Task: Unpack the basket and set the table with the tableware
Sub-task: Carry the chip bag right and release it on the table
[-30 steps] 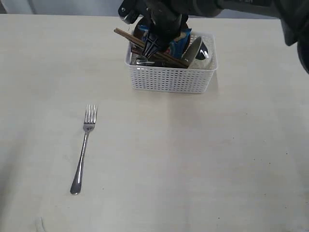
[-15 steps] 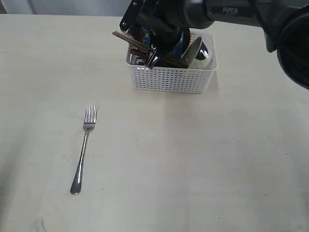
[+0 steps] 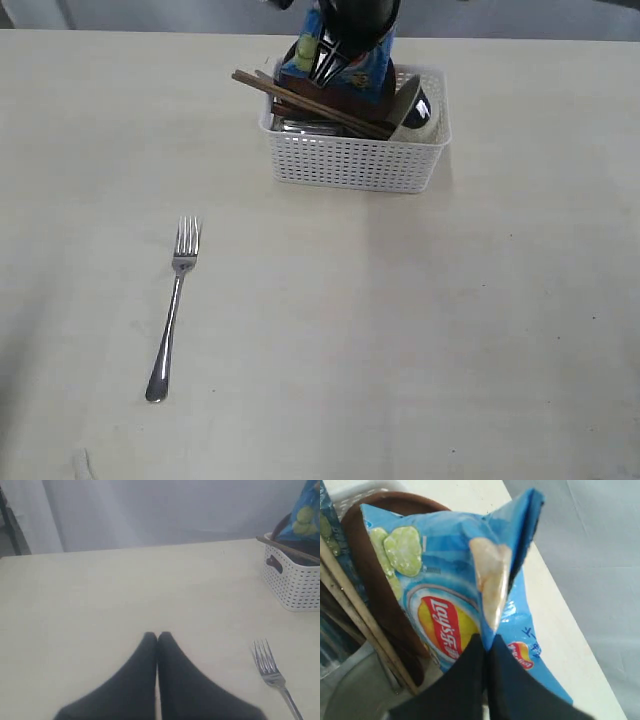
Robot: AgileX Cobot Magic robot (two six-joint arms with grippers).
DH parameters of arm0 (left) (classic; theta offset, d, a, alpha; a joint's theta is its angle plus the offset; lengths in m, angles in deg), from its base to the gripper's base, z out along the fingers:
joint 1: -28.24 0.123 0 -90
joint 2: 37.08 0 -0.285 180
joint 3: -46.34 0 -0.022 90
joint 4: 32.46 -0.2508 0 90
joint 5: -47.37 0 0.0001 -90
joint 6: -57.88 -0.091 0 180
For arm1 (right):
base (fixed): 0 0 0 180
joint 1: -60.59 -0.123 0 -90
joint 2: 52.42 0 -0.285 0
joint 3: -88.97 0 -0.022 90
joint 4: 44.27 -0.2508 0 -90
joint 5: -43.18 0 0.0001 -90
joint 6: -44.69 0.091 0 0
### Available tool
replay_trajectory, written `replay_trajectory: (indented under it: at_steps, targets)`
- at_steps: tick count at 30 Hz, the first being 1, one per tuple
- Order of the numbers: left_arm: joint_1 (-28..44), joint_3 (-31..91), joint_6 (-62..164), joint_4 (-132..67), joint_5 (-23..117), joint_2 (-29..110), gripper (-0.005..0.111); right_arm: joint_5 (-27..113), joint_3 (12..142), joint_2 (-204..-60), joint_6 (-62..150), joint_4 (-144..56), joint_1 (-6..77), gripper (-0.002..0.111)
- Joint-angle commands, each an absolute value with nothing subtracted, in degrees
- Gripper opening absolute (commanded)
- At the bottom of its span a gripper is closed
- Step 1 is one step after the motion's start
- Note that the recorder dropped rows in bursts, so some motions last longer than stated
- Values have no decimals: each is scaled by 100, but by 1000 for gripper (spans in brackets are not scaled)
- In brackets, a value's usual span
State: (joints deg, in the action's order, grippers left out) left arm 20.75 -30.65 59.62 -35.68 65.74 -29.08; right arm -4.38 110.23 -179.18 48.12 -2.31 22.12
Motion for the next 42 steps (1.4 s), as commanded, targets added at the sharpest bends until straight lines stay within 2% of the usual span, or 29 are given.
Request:
replay_trajectory:
  at_steps: [1,13,18,30,39,42]
  targets:
    - [2083,-3088,5965,-3554,6572,-2929,0,-623,11029,-17690,4852,-152,2232,0]
    - [2083,-3088,5965,-3554,6572,-2929,0,-1063,11029,-16866,5011,-152,2245,0]
    - [2083,-3088,5965,-3554,6572,-2929,0,-1460,11029,-16490,5387,-306,2488,0]
    - [2083,-3088,5965,-3554,6572,-2929,0,-2678,10932,-15777,5055,-2853,4253,0]
    - [2083,-3088,5965,-3554,6572,-2929,0,-2651,8910,-15776,4469,-4291,5386,0]
    - [2083,-3088,5965,-3554,6572,-2929,0,-1888,8186,-15787,4469,-4298,5549,0]
